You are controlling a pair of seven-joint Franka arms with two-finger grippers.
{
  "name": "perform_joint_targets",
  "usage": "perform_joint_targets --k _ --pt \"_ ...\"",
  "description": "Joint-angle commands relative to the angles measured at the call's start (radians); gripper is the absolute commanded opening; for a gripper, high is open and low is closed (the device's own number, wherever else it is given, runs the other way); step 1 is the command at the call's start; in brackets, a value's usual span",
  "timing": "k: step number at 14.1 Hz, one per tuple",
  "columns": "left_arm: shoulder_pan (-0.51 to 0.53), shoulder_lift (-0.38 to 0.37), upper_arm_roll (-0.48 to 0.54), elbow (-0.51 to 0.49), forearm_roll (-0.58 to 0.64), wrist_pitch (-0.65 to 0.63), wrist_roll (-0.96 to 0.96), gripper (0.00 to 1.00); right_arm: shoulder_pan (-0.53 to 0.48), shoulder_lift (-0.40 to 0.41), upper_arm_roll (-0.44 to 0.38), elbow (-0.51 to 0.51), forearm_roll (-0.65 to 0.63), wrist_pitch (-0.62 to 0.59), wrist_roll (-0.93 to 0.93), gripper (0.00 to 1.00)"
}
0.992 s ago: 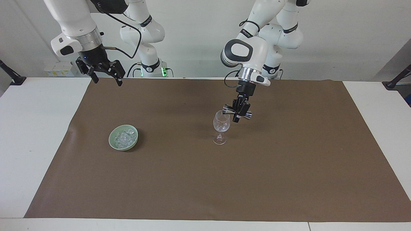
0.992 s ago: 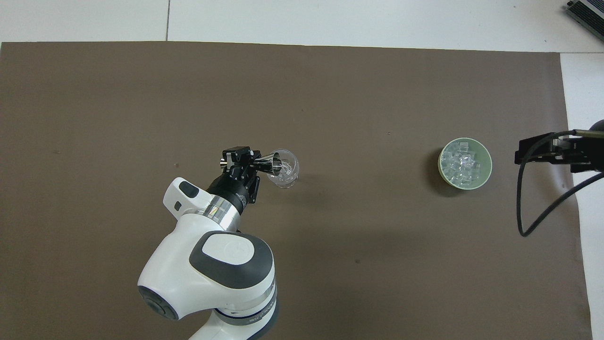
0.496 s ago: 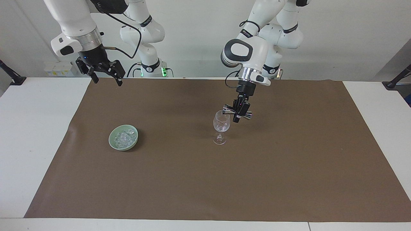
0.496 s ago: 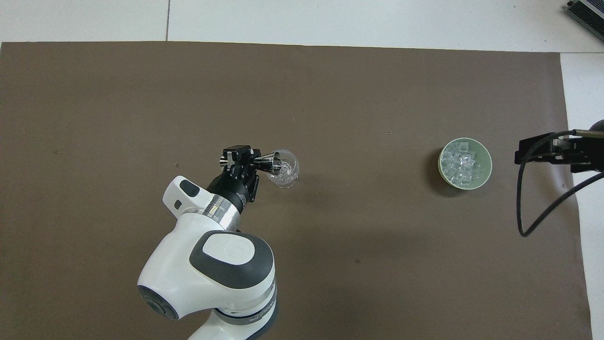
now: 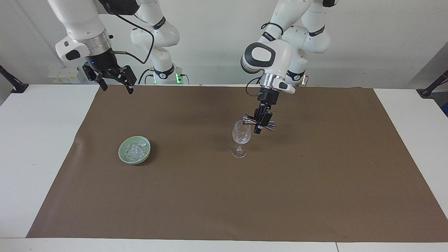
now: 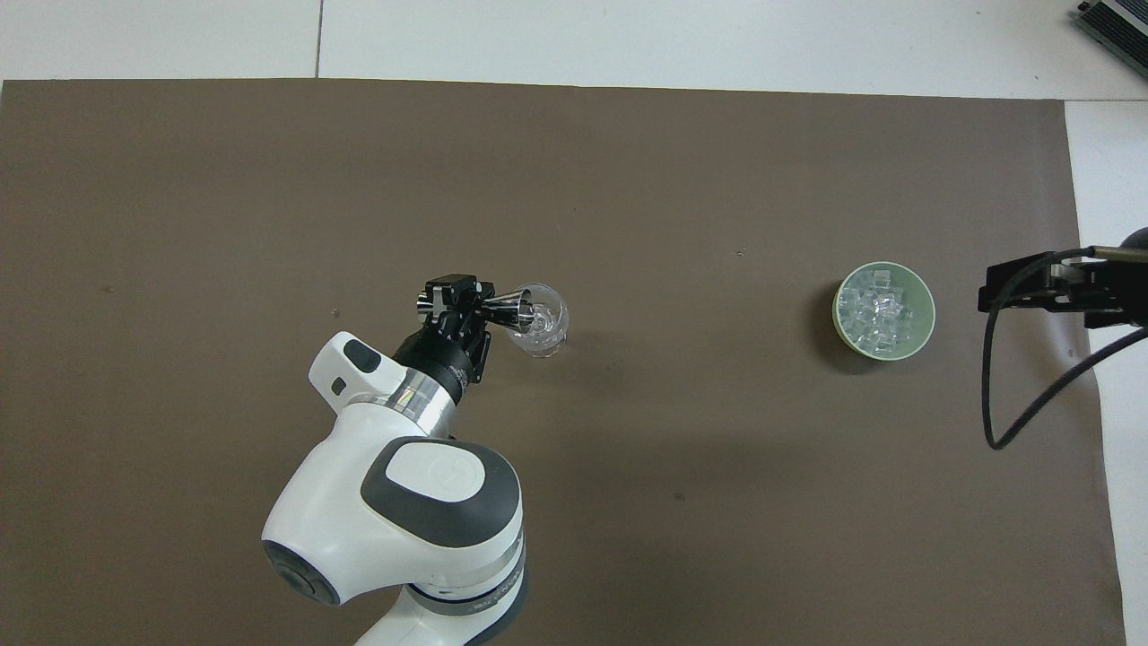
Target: Pour wine and add ice with both arms
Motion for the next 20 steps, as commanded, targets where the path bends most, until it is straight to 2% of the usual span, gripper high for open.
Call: perform_joint_targets --k 1,20 --pt "-0.022 0.015 0.015 0.023 0.024 0.025 0.017 0.0 0.0 -0.024 0.0 -0.026 -0.002 0.0 -0.015 1.0" --pt "-0.013 0.016 0.023 0.023 0.085 0.025 0.108 0.0 0.0 -0.024 0.0 -0.026 -0.002 0.0 -0.015 1.0"
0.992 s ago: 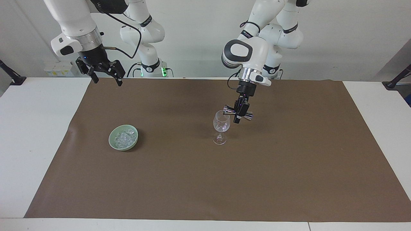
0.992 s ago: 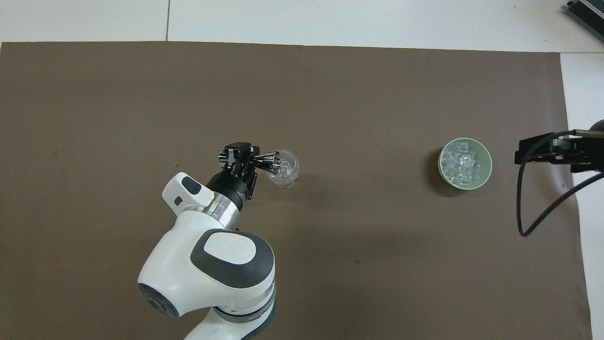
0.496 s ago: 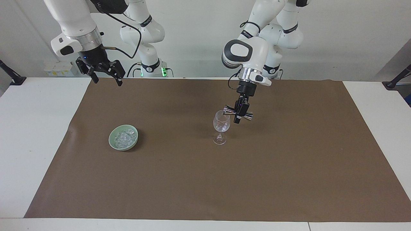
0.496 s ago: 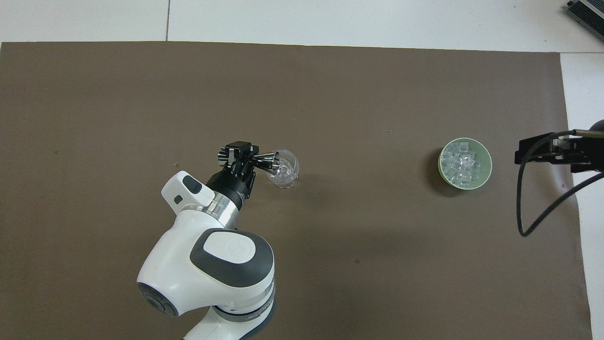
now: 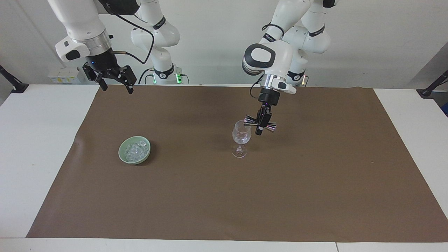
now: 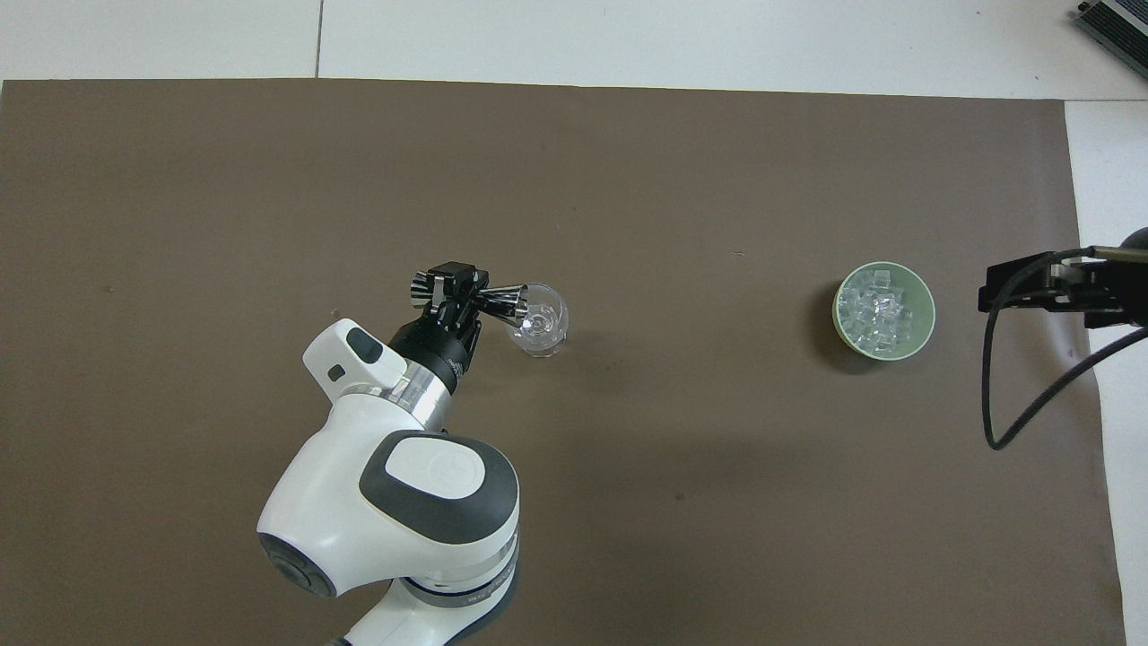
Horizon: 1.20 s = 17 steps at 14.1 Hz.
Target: Pour wine and add ice with both arms
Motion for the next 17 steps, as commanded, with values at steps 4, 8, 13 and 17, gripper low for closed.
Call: perform_joint_targets --k 4,8,13,17 --pt "-0.01 0.012 0.012 0.021 0.026 0.023 0.053 0.0 -0.006 -0.024 0.0 -0.026 -0.002 0.0 -0.015 1.0" --pt "-0.009 0.012 0.009 0.022 0.026 0.023 0.071 0.0 -0.009 -0.024 0.0 -0.026 -0.002 0.0 -0.015 1.0" --pt "-0.009 0.012 0.009 0.031 0.026 0.023 0.111 0.0 -0.013 -0.024 0.0 -0.026 -0.002 0.0 -0.015 1.0" --pt "-0.009 0.012 0.009 0.031 0.026 0.023 0.143 0.0 -0.014 -0.024 0.0 -0.026 -0.002 0.0 -0.015 1.0"
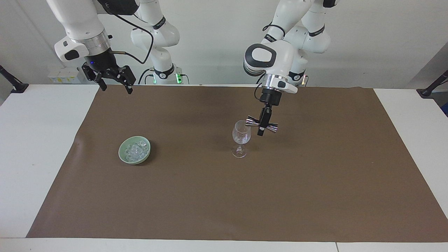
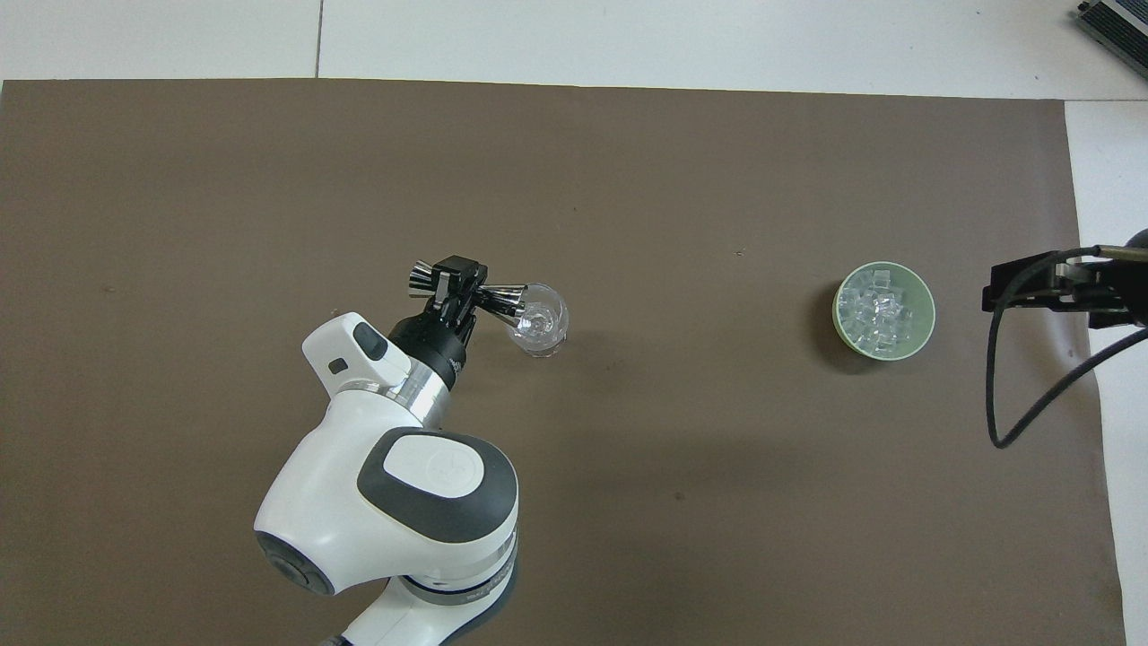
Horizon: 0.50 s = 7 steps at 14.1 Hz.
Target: Pour wine and add ice with both arms
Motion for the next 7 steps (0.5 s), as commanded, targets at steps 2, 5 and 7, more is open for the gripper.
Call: perform_joint_targets --k 2,5,7 --pt "-0.011 0.012 0.007 0.022 0.011 0.022 0.032 0.0 -0.013 -0.024 0.005 -0.026 -0.002 0.0 -0.015 1.0" --pt "-0.01 0.012 0.005 0.025 0.011 0.022 0.056 0.0 -0.013 -0.024 0.006 -0.026 -0.002 0.0 -0.015 1.0" --pt "-0.01 0.012 0.005 0.026 0.011 0.022 0.07 0.0 -0.013 -0.024 0.005 -0.026 -0.002 0.0 -0.015 1.0"
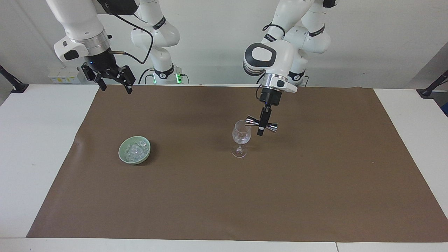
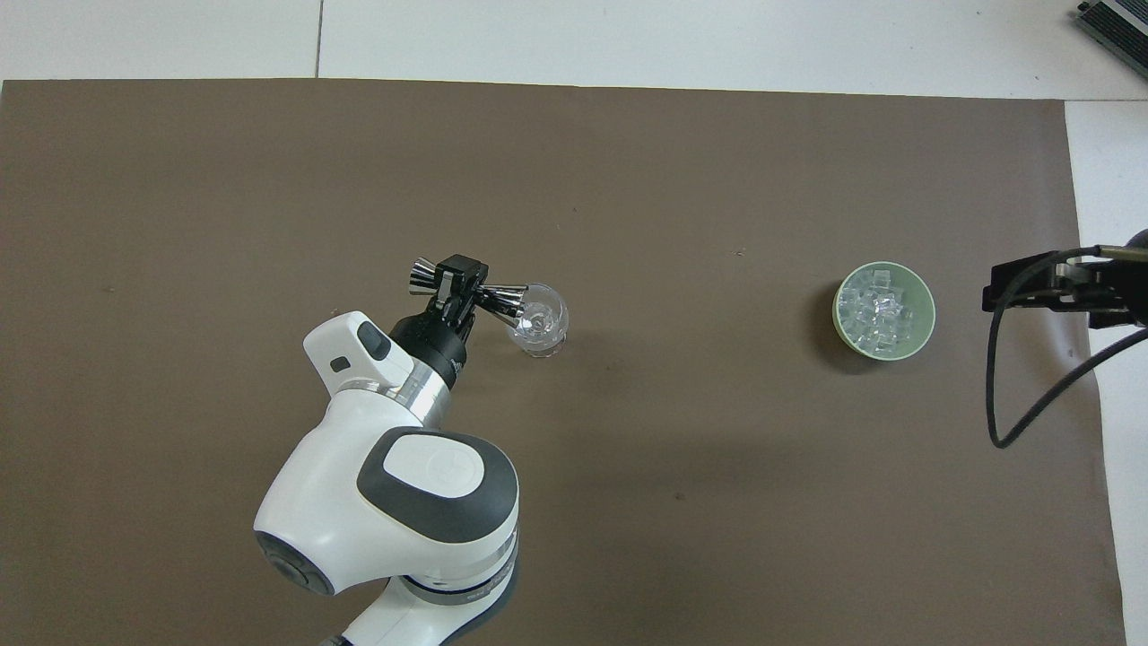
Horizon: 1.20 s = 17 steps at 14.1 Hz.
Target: Pour wine and add ice with both arms
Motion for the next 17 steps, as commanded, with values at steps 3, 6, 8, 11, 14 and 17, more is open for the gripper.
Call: perform_joint_targets --k 3,6,8,11,14,17 --pt "-0.01 0.017 0.005 0.029 0.01 0.022 0.045 0.0 -0.013 -0.024 0.005 -0.026 -0.002 0.0 -0.015 1.0" --pt "-0.011 0.018 0.004 0.031 0.01 0.022 0.058 0.0 -0.013 -0.024 0.005 -0.026 -0.002 0.0 -0.015 1.0" --pt "-0.01 0.018 0.004 0.031 0.01 0.022 0.058 0.0 -0.013 -0.024 0.005 -0.026 -0.002 0.002 -0.012 1.0" --pt "-0.01 0.018 0.002 0.031 0.009 0.02 0.057 0.0 -0.013 -0.024 0.005 -0.026 -0.002 0.005 -0.011 1.0" --pt "0.0 0.018 0.001 0.031 -0.009 0.019 0.039 0.0 -0.013 -0.024 0.005 -0.026 -0.002 0.006 -0.011 1.0" --pt "0.021 0.015 -0.001 0.026 -0.017 0.008 -0.008 0.0 -0.013 -0.024 0.006 -0.026 -0.002 0.009 -0.02 1.0"
